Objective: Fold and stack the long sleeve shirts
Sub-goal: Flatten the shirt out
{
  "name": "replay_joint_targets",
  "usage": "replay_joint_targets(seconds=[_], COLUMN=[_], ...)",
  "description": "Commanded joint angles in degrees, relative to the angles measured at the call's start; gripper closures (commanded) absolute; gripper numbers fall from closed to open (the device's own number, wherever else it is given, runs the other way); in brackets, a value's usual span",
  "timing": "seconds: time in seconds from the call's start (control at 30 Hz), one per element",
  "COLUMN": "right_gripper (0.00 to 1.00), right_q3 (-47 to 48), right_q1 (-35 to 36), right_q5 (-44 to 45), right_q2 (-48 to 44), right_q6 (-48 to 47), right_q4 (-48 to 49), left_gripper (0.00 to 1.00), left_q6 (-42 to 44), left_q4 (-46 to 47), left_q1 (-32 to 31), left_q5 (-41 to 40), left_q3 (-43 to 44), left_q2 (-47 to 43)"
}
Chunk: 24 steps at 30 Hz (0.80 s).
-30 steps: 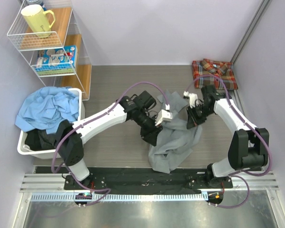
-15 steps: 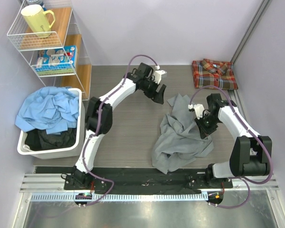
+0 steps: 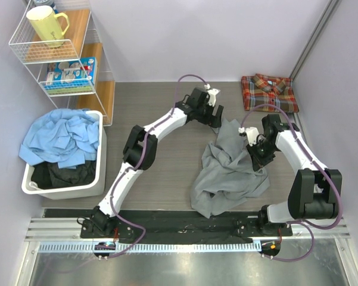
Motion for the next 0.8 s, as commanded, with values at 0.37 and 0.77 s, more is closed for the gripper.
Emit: replay_joint_targets(seconds=[0.37, 0.77], right_gripper=[0.99, 0.98], right_q3=[5.5, 10.8], right_q1=[-0.4, -0.1], right_q5=[-1.2, -13.3], right_q2=[1.4, 12.1], right_q6=[1.5, 6.3], right_q4=[-1.9, 3.7], left_gripper=[0.81, 1.00], left_q6=[11.6, 10.1], left_q4=[-18.3, -9.6], left_q1=[-6.5, 16.5], left_q5=[-24.8, 0.3], left_q3=[12.5, -7.8], left_q2=[9.1, -16.7])
